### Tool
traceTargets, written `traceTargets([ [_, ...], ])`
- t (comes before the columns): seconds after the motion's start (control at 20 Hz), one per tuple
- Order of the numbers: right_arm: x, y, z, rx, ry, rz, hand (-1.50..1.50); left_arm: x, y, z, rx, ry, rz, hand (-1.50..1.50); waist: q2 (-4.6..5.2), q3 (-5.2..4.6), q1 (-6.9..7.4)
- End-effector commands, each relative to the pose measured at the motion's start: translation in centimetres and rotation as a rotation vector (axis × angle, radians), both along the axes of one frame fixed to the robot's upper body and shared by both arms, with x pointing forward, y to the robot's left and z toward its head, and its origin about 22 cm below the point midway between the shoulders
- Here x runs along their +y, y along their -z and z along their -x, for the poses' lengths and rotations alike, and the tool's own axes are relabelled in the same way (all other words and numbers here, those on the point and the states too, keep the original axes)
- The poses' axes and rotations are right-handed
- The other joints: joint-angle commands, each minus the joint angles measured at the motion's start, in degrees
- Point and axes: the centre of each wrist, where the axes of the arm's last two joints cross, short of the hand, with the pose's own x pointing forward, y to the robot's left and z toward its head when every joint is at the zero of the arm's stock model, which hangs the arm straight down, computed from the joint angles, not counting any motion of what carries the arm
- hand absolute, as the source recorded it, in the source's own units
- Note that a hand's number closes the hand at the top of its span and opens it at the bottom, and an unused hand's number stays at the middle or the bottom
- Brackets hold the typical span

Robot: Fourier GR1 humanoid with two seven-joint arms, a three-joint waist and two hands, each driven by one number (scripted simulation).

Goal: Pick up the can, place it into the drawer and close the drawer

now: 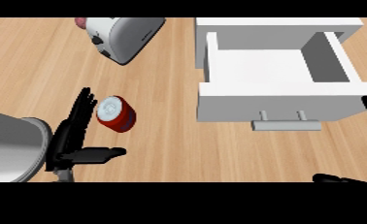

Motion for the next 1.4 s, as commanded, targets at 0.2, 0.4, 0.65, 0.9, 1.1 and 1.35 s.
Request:
traceTargets([
  [0.2,0.5,-2.0,1.3,-0.009,0.008,0.007,-1.50,1.4,4.1,-1.0,0.046,-0.050,0.014,-1.50,0.02,-0.01,-0.06],
  [0.4,-1.0,-1.0,0.6,-0.021,0.014,0.002,-1.50,0.6,6.0,-0.7,0.063,-0.034,0.013,-1.50,0.00,0.01,-0.01],
  [0.65,0.1,-1.5,0.8,-0.008,0.007,0.025,-1.50,1.2,7.5,-1.8,0.075,-0.044,0.034,-1.50,0.01,0.00,-0.06],
  [0.9,0.2,-1.2,0.4,0.006,0.004,0.014,-1.50,0.0,9.3,-3.8,0.070,-0.049,0.012,-1.50,0.07,-0.02,-0.25],
  [1.1,-0.2,-3.3,1.2,-0.012,0.006,0.008,-1.50,2.2,9.9,-4.6,0.089,-0.068,0.038,-1.50,0.14,-0.05,-0.55],
  [1.35,0.1,-3.8,1.7,-0.013,-0.005,0.024,-1.50,1.8,9.8,-5.4,0.067,-0.025,0.045,-1.50,0.08,-0.03,-0.38],
])
